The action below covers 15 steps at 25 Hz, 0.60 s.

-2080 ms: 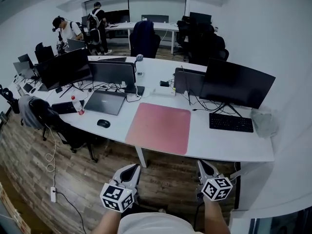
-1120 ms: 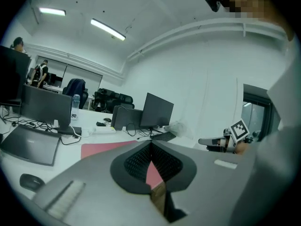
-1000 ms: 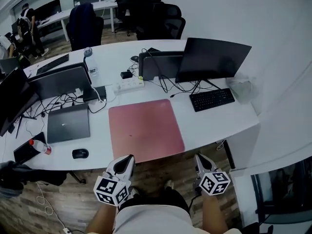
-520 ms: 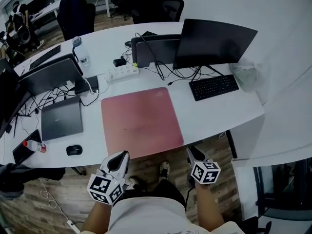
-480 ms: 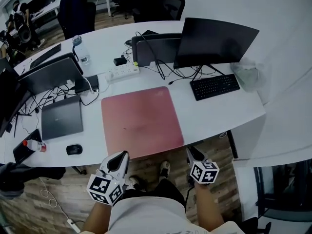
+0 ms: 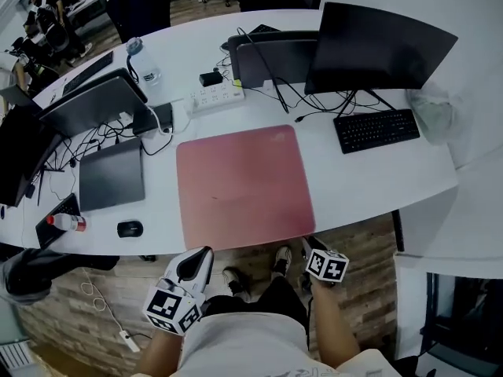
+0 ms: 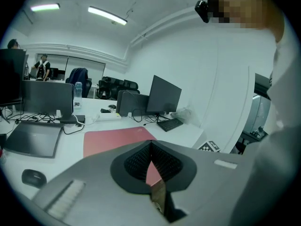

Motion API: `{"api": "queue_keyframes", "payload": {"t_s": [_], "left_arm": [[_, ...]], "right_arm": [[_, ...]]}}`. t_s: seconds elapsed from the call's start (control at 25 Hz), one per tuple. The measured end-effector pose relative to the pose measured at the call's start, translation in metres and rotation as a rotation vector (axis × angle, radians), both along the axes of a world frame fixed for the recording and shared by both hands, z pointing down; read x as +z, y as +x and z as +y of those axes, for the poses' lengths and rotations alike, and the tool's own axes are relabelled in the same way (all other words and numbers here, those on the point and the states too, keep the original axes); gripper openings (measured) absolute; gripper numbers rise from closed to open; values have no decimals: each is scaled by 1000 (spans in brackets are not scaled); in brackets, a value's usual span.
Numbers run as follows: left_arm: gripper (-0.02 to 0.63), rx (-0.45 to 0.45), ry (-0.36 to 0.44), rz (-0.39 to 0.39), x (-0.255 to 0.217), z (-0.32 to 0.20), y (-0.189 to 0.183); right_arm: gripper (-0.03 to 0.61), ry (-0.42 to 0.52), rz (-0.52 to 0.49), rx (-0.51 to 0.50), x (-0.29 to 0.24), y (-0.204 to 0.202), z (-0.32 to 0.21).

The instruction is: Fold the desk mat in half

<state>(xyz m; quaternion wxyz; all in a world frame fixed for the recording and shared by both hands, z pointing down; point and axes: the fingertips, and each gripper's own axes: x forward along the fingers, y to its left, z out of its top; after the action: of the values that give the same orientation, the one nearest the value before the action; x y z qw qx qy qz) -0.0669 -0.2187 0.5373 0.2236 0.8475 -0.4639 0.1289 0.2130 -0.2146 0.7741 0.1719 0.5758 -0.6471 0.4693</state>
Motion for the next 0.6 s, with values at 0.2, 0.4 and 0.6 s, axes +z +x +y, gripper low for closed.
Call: {"api": "queue_keyframes", "payload": {"t_s": [0.2, 0.4, 0.6], "left_arm": [[2, -18, -37, -12, 10, 5, -2], [3, -27, -51, -11, 15, 2, -4], [3, -24, -57, -4, 17, 3, -5]], "right_arm": [[142, -41, -86, 64, 15, 1, -2], [135, -63, -169, 114, 18, 3, -6], [80, -45, -47, 92, 9, 7, -6]]}}
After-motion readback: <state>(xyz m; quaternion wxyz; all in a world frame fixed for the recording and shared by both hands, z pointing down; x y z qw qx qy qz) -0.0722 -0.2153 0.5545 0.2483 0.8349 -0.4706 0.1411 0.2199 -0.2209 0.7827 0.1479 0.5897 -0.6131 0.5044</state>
